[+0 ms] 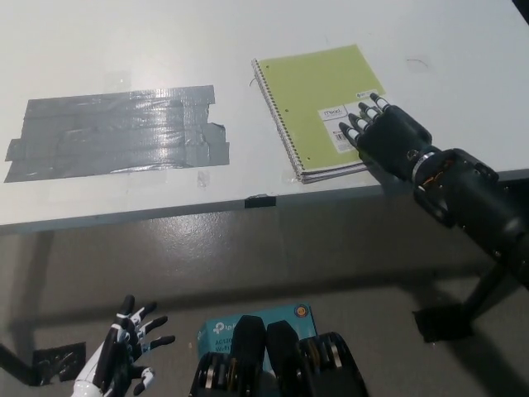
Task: The robot uses its right hand to align two notebooks stacked together until they are fully overlapped
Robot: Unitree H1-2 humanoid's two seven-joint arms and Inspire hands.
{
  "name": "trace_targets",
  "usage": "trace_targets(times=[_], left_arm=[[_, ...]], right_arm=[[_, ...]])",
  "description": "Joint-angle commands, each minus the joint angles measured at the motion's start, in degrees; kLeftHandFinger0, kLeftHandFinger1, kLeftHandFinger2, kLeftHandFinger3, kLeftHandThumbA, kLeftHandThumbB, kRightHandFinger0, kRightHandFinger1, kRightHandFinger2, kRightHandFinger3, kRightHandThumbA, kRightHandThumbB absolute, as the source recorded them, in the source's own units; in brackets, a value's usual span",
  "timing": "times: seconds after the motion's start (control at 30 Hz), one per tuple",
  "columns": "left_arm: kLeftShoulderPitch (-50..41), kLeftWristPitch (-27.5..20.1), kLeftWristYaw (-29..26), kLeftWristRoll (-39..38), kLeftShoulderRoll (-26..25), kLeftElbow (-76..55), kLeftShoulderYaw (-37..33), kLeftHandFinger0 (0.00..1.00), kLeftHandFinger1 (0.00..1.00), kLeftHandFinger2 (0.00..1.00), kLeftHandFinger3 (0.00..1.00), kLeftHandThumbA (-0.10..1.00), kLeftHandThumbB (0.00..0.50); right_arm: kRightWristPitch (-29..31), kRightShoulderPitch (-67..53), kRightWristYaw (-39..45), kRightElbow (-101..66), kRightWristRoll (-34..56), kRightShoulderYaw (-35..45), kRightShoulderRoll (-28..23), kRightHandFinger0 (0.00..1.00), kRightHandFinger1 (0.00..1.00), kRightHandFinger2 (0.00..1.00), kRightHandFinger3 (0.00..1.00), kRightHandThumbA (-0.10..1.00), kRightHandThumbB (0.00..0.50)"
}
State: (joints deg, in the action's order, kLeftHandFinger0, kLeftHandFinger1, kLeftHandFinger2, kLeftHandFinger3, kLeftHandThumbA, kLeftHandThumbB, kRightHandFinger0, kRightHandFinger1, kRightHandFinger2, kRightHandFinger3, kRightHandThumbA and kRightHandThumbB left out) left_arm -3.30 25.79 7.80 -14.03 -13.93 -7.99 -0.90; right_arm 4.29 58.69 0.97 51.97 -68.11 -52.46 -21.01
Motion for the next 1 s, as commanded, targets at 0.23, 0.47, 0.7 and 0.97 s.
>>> trace_targets(times=[0.23, 0.47, 0.7, 0.97], left_arm=[[-0.5, -1.0, 1.5, -0.1, -0.3, -1.6, 0.5, 0.83, 0.82, 0.93, 1.00, 1.00, 0.500], [-1.3, -1.6, 1.2, 0.3, -0.1, -1.6, 0.4, 0.83, 0.83, 0.88, 1.00, 1.00, 0.500], [-2.3, -2.1, 1.4, 0.0, -0.2, -1.1, 0.9, 0.78, 0.85, 0.94, 1.00, 1.00, 0.500], [-3.4, -2.9, 1.6, 0.2, 0.0, -0.4, 0.9, 0.86, 0.82, 0.93, 1.00, 1.00, 0.500]], right_arm=[[1.0, 3.8, 11.8, -4.6, 2.0, 2.9, -4.0, 1.00, 1.00, 1.00, 1.00, 1.00, 0.300], [2.7, 8.3, 11.7, -4.6, 3.1, 5.4, -3.0, 1.00, 1.00, 1.00, 1.00, 1.00, 0.257], [2.6, 12.8, 11.1, -3.6, 3.5, 7.0, -0.6, 1.00, 1.00, 1.00, 1.00, 1.00, 0.292], [3.4, 16.3, 10.2, -5.9, 5.8, 11.8, -1.1, 1.00, 1.00, 1.00, 1.00, 1.00, 0.278]])
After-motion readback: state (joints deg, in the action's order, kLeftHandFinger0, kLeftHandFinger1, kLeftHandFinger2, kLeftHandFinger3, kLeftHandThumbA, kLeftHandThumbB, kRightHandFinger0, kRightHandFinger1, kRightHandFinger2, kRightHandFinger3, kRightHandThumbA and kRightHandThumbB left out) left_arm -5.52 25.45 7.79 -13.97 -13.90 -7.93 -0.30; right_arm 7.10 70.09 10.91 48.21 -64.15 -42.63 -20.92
